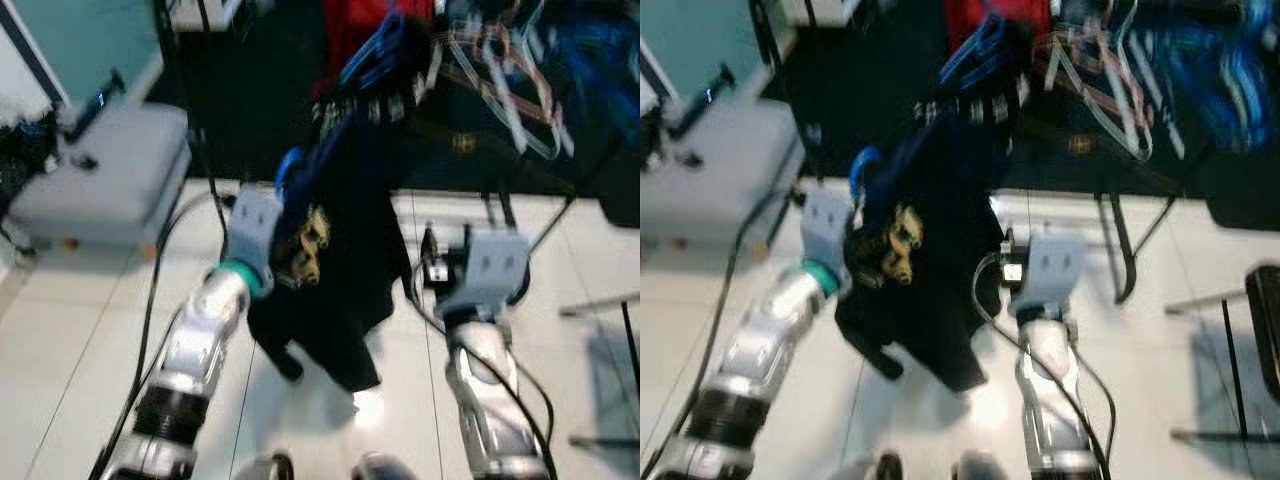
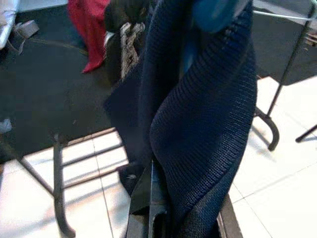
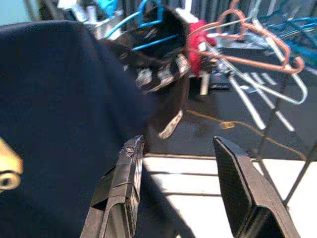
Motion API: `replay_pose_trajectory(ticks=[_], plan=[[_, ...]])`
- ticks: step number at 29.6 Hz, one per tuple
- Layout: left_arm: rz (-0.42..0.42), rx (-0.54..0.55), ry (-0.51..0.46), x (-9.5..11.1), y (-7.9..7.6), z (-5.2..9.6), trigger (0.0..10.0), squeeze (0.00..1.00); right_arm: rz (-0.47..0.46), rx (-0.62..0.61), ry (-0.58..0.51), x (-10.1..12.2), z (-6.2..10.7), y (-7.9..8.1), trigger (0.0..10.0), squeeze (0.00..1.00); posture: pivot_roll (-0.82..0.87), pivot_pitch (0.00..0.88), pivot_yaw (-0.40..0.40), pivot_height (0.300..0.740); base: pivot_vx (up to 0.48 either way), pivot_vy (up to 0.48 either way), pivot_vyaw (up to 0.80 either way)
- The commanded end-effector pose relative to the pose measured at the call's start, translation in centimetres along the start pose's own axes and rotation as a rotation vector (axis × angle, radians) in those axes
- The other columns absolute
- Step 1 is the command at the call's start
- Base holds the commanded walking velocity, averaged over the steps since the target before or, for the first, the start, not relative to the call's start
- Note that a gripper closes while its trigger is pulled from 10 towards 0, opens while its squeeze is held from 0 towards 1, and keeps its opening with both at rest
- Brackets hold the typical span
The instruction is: Hang hanger
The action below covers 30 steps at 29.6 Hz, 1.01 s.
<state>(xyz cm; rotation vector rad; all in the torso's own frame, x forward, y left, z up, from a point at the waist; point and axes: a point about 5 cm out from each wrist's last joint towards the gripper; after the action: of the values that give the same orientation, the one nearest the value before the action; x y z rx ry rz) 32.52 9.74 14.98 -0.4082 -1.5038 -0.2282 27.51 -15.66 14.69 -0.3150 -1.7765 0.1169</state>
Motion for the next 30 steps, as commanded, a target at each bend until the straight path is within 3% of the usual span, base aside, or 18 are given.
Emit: replay_pose_trajectory(ticks=[1,13,19,20,22,24,26,28,29,30], plan=[[-0.013,-0.018,-0.032,0.5,-0.3,0.0,10.0,0.0,0.004,-0.004,0.008,-0.3,0.1,-0.1,10.0,0.0,-0.18,0.027,0.121,0.74,0.48,0.0,0.0],[-0.014,-0.029,-0.033,0.5,-0.5,0.0,10.0,0.0,-0.007,-0.001,0.014,-0.3,0.0,0.0,10.0,0.0,-0.18,0.03,0.122,0.74,0.48,0.0,-0.67],[-0.015,0.019,-0.12,2.2,1.0,0.4,10.0,0.0,0.013,0.002,-0.003,0.0,-0.1,-0.1,10.0,0.0,-0.19,0.031,0.126,0.74,0.48,0.0,0.0],[-0.022,-0.037,-0.129,2.9,1.5,0.9,10.0,0.0,0.016,0.001,-0.007,0.1,-0.1,-0.2,10.0,0.0,-0.19,0.033,0.125,0.74,0.48,0.0,0.0],[-0.022,-0.037,-0.129,2.9,1.5,0.9,10.0,0.0,0.016,0.001,-0.007,0.1,-0.1,-0.2,10.0,0.0,-0.19,0.033,0.125,0.74,0.48,0.0,0.0],[-0.085,-0.239,-0.069,3.4,2.3,2.9,10.0,0.0,0.024,-0.001,-0.01,0.1,-0.1,-0.6,10.0,0.0,-0.18,0.034,0.114,0.74,0.24,0.0,0.0],[-0.085,-0.239,-0.069,3.4,2.3,2.9,10.0,0.0,0.024,-0.001,-0.01,0.1,-0.1,-0.6,10.0,0.0,-0.18,0.034,0.114,0.74,0.0,0.0,0.0],[-0.164,-0.464,0.13,1.4,3.1,6.1,10.0,0.0,0.036,0.0,-0.007,-0.1,-0.3,-1.0,10.0,0.0,-0.17,0.038,0.111,0.74,0.0,0.0,0.0],[-0.164,-0.464,0.13,1.4,3.1,6.1,10.0,0.0,0.036,0.0,-0.007,-0.1,-0.3,-1.0,10.0,0.0,-0.17,0.038,0.111,0.74,0.0,0.0,0.0],[-0.181,-0.519,0.203,0.6,3.3,7.2,10.0,0.0,0.039,0.001,-0.006,-0.2,-0.3,-1.1,10.0,0.0,-0.17,0.038,0.111,0.74,0.0,0.0,0.0]])
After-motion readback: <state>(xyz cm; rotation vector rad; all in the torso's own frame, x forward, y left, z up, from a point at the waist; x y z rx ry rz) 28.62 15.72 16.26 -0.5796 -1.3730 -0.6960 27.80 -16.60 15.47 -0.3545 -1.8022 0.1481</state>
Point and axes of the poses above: a point about 5 cm out from each wrist's last joint towards the gripper, its own z axis pointing back from the gripper into the wrist, its own x axis along the axis of the wrist's last joint, y = z × x, and after that the axes turned 12 degrees about z, right-handed
